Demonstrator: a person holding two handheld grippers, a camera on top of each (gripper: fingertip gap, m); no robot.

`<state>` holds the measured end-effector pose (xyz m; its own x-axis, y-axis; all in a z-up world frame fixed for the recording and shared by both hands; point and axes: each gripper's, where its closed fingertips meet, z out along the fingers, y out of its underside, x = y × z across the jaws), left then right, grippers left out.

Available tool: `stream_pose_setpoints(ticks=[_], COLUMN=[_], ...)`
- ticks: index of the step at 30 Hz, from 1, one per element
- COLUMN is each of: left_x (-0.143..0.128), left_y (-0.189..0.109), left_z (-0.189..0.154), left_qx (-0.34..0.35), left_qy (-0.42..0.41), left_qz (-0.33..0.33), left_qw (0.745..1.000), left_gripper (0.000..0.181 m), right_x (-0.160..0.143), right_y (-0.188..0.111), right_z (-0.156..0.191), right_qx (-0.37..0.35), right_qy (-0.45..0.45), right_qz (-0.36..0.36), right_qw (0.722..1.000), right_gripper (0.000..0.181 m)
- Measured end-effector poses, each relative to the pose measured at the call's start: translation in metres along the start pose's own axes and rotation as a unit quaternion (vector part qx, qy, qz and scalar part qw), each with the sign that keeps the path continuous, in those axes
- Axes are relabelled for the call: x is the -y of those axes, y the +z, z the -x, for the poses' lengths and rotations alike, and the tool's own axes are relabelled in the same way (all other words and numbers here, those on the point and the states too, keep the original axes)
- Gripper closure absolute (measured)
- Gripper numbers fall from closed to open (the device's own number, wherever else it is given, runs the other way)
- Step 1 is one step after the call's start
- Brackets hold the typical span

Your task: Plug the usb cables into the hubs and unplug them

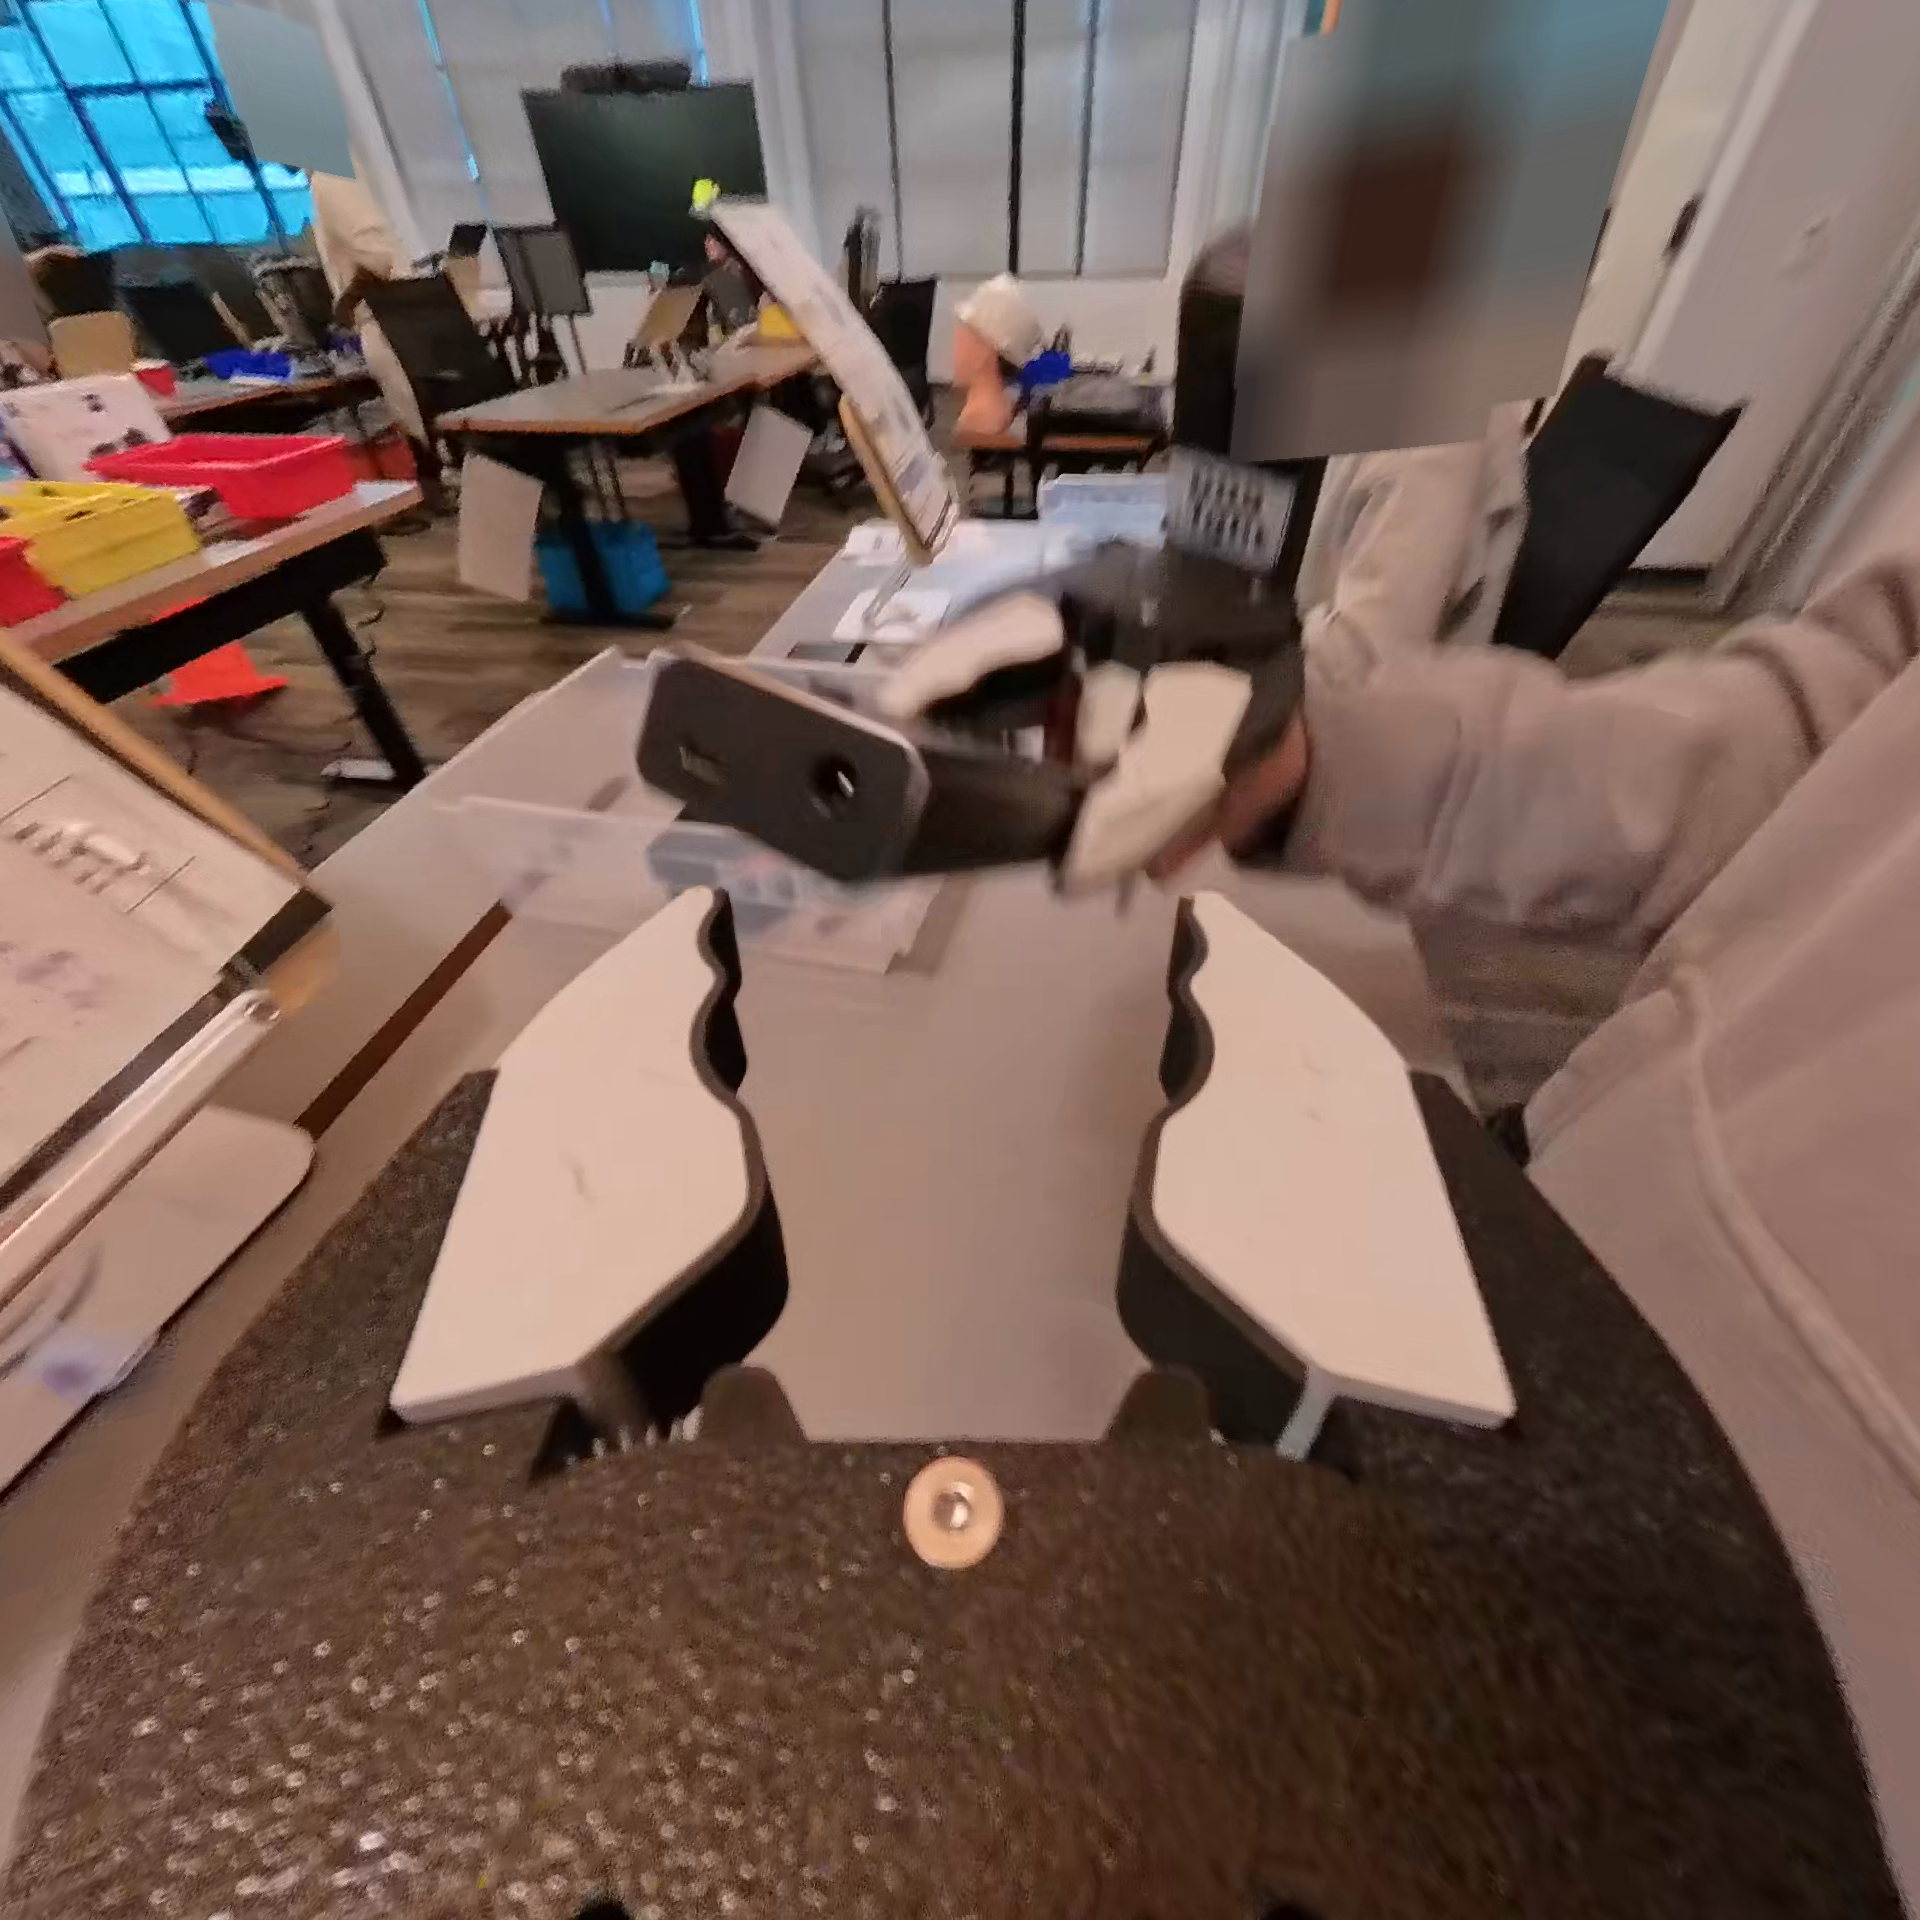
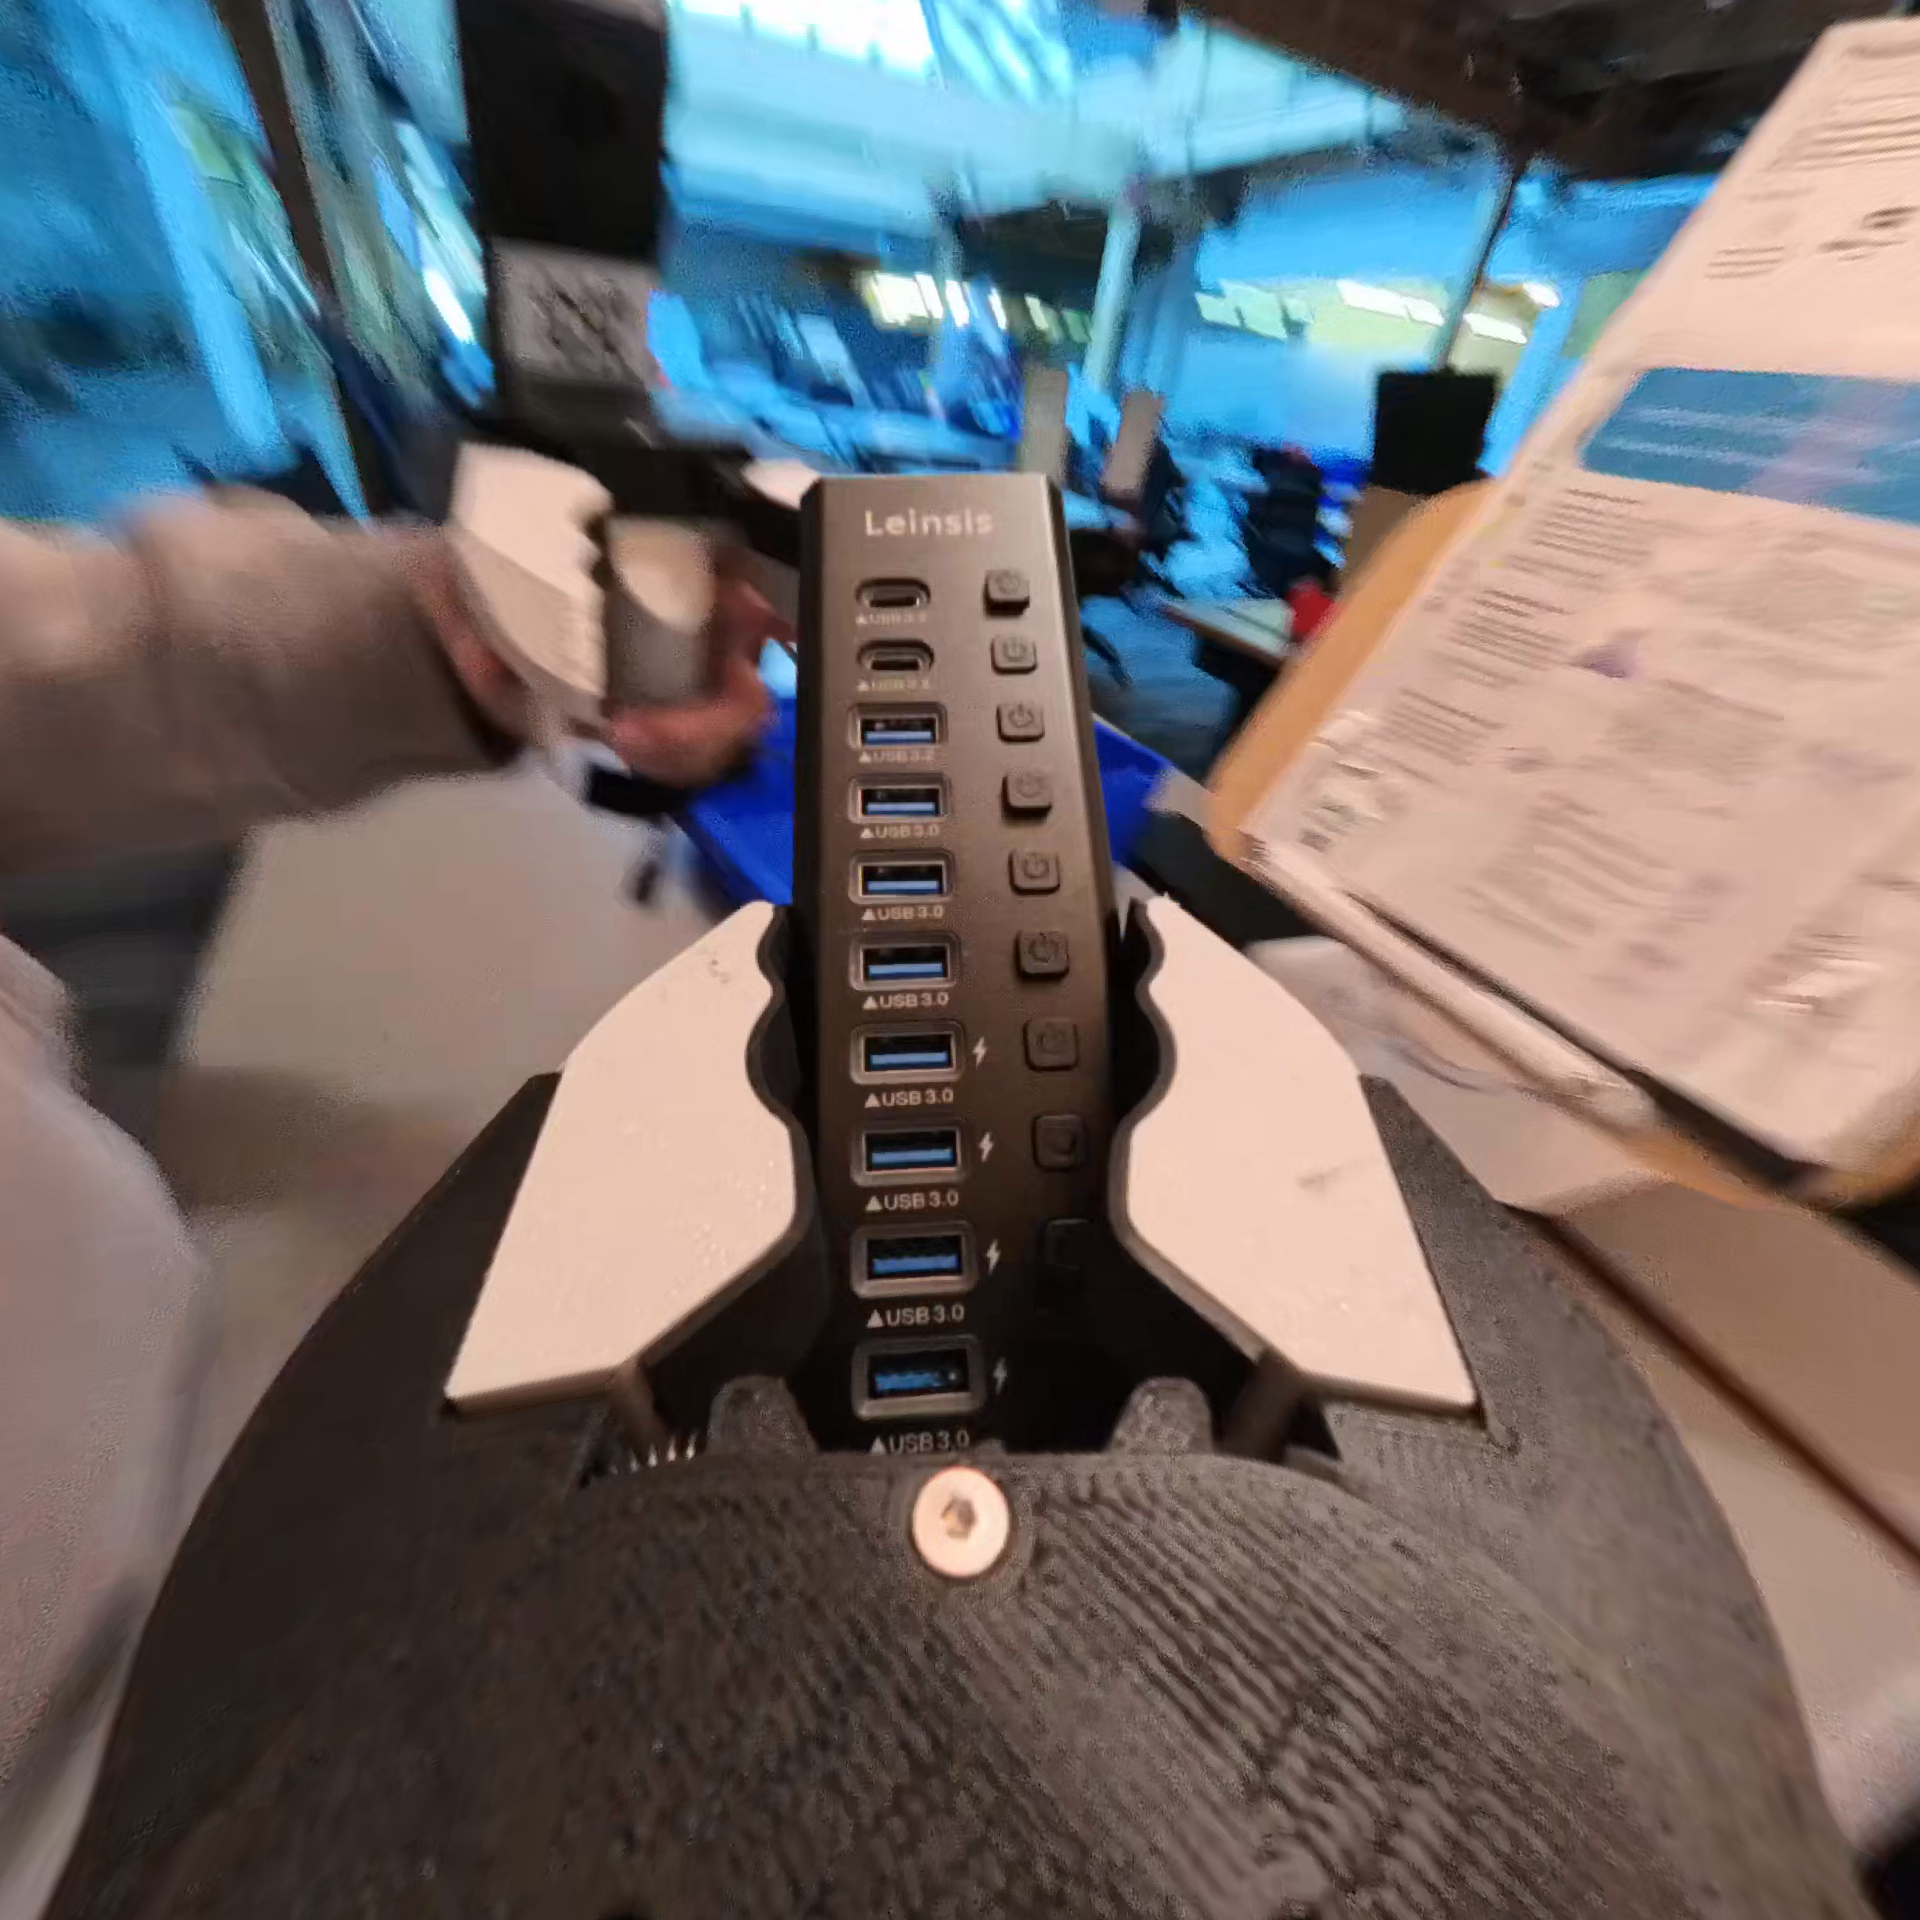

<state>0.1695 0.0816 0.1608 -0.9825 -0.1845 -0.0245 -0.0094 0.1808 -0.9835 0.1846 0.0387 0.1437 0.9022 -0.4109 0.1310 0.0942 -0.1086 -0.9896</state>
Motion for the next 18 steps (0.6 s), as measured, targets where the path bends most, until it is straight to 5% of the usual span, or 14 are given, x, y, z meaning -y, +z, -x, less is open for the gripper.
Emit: stream_pose_setpoints(ticks=[6, 10, 18], left_x=[-0.026, -0.045, -0.079], left_y=[-0.017, -0.029, -0.041], left_z=[-0.005, -0.007, -0.014], left_qx=[0.026, 0.042, 0.07], left_qy=[-0.028, -0.077, -0.14], left_qz=[-0.001, -0.004, 0.011], left_qw=[0.999, 0.996, 0.988], left_gripper=[0.106, 0.108, 0.111], right_x=[0.022, 0.012, -0.074], right_y=[-0.087, -0.131, -0.152], right_z=[-0.123, -0.201, -0.297], right_qx=[-0.088, -0.12, -0.034], right_qy=[-0.074, -0.146, -0.133], right_qz=[0.064, 0.2, 0.423], right_qw=[0.991, 0.962, 0.896], right_gripper=[0.122, 0.121, 0.121])
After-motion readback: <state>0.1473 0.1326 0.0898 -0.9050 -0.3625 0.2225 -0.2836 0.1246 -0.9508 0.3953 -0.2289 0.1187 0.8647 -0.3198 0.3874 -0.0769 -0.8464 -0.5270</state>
